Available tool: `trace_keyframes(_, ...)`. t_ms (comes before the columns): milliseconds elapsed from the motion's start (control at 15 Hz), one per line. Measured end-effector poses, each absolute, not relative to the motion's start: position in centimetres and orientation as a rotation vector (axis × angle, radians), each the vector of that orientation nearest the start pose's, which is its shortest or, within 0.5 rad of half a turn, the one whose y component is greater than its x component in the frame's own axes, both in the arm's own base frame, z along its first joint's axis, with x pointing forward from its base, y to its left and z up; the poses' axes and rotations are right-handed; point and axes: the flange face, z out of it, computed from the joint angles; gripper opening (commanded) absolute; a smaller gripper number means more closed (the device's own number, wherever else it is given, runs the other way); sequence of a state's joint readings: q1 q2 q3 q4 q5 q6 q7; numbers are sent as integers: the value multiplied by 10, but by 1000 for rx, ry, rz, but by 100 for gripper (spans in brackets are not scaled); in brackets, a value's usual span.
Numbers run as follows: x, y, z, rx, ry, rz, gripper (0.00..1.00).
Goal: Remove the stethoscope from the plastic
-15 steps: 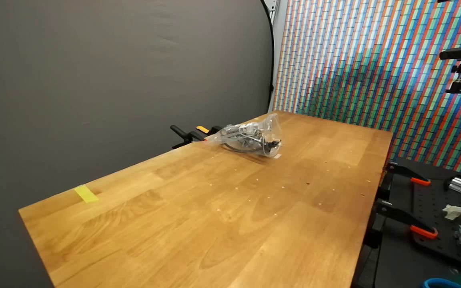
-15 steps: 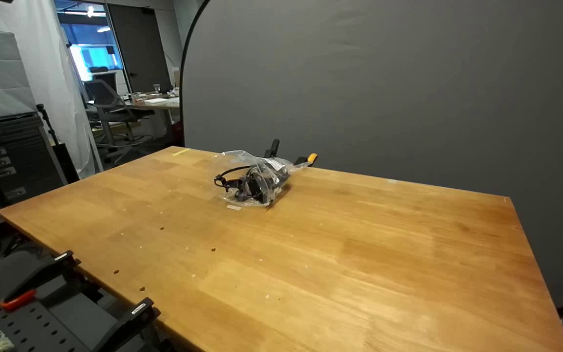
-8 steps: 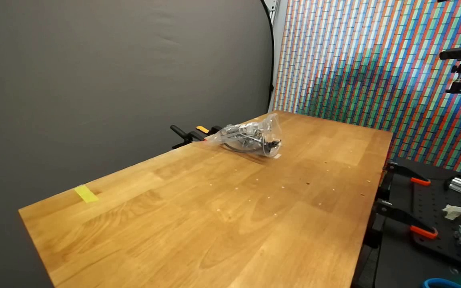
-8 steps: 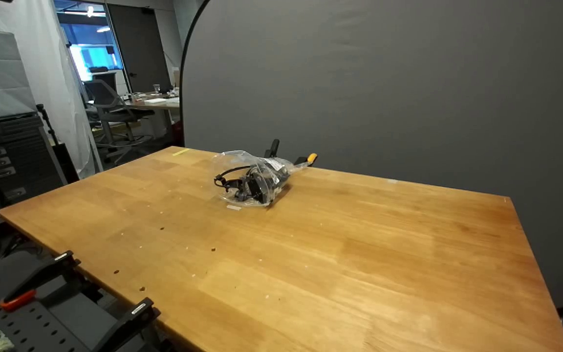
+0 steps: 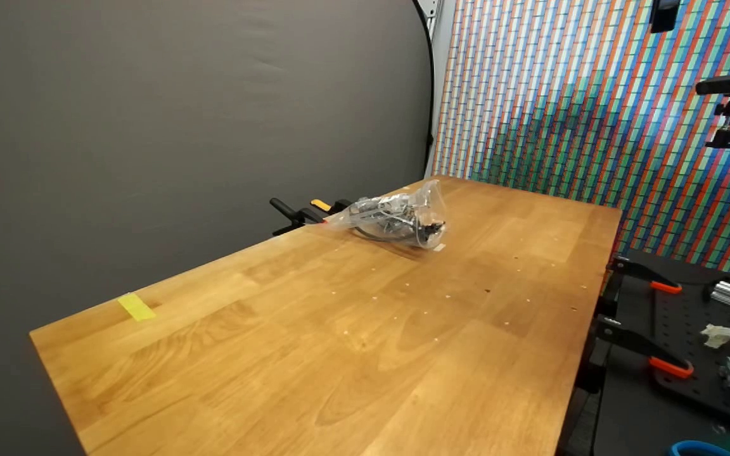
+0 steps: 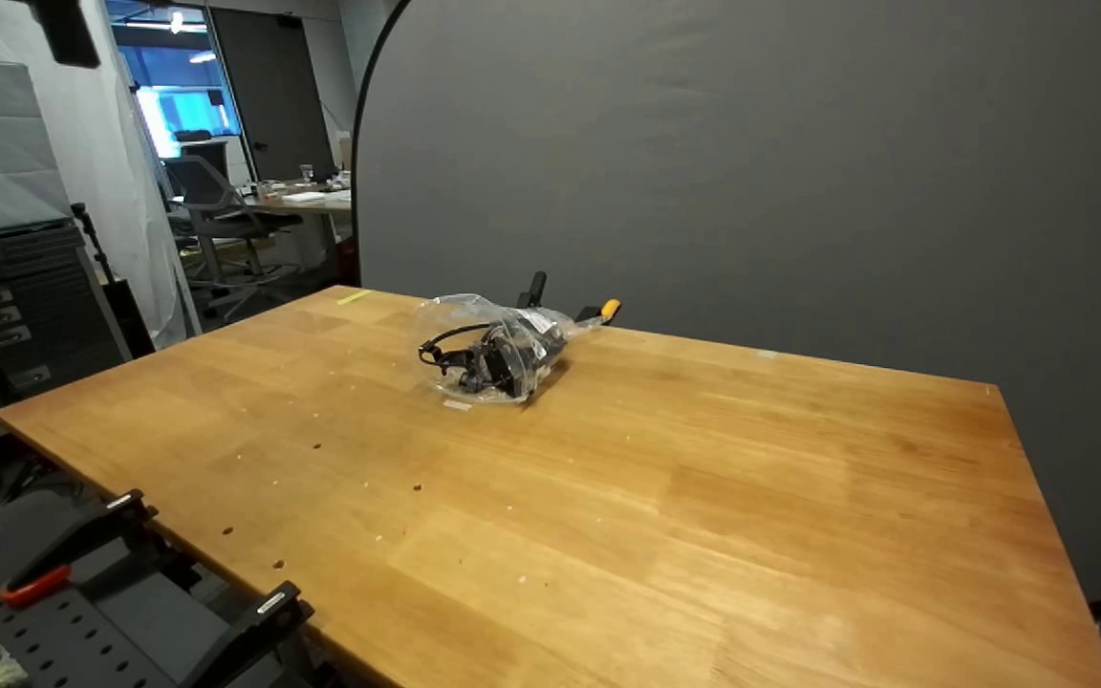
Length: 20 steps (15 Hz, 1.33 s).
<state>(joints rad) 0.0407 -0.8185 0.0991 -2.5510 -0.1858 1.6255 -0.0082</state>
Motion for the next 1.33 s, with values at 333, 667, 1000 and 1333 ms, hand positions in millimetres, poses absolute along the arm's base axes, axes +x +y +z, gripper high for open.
trace_keyframes(333,333,48,462,-3359,-378,18,100)
trace_keyframes(667,356,75,399,-3341,-549,-23,100)
trace_keyframes(1000,368,103,345,-3411,-644,-180,100)
trace_keyframes(1333,381,108,297,-3451,-544,-309,100)
